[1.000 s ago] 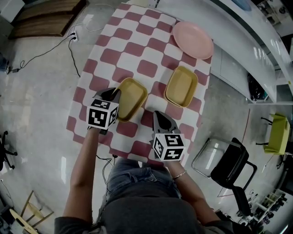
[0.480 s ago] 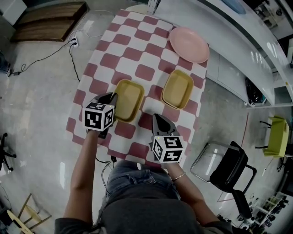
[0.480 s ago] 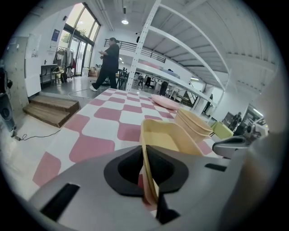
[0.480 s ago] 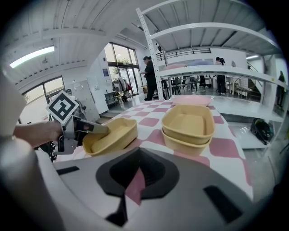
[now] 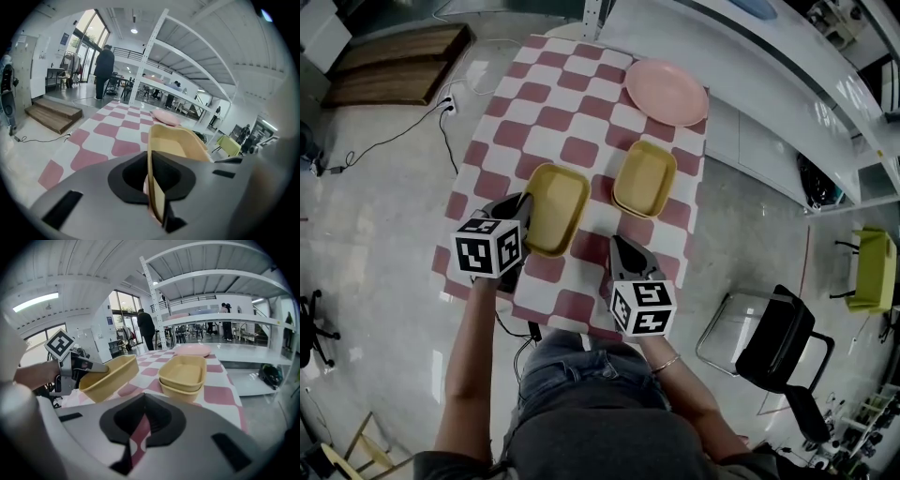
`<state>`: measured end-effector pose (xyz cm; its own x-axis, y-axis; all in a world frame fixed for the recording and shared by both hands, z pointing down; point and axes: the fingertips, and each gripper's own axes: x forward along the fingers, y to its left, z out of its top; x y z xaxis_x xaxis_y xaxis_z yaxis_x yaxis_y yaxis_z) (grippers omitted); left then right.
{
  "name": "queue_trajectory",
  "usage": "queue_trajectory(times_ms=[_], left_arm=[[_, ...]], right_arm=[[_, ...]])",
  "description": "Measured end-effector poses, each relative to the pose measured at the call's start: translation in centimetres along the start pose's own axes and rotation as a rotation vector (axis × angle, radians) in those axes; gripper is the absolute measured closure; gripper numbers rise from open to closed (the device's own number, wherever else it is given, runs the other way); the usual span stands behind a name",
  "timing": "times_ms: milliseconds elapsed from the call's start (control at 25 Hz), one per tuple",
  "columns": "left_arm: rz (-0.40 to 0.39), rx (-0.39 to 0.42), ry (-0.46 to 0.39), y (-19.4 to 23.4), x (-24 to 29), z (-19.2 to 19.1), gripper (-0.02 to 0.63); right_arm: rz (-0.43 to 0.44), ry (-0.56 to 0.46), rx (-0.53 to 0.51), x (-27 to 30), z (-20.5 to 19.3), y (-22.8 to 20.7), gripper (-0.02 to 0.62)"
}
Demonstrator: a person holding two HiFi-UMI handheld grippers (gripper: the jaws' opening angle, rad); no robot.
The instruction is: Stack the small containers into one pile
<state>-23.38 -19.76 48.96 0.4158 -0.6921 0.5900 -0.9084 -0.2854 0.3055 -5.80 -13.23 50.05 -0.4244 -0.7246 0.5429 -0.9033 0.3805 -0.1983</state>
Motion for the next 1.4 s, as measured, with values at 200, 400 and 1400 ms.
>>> queue_trajectory(times_ms=[200, 400, 1400], left_arm=[[-0.039, -0.001, -0.023, -3.4, 0.3, 1.4, 0.58], [-0.064, 0.029, -0.001, -7.0, 1.8, 2.0, 0.581], [-0.085, 0.014, -0.05, -16.3, 10.9, 7.5, 0.58]], right_arm=[[-0.035, -0.021, 0.014, -2.1, -0.2, -2.1, 0.584], [-0.087, -0.044, 0.035, -4.1, -0.4, -4.8, 0.584], [-0.23, -0.111, 0.077, -6.8, 1.5, -11.9, 0.584]])
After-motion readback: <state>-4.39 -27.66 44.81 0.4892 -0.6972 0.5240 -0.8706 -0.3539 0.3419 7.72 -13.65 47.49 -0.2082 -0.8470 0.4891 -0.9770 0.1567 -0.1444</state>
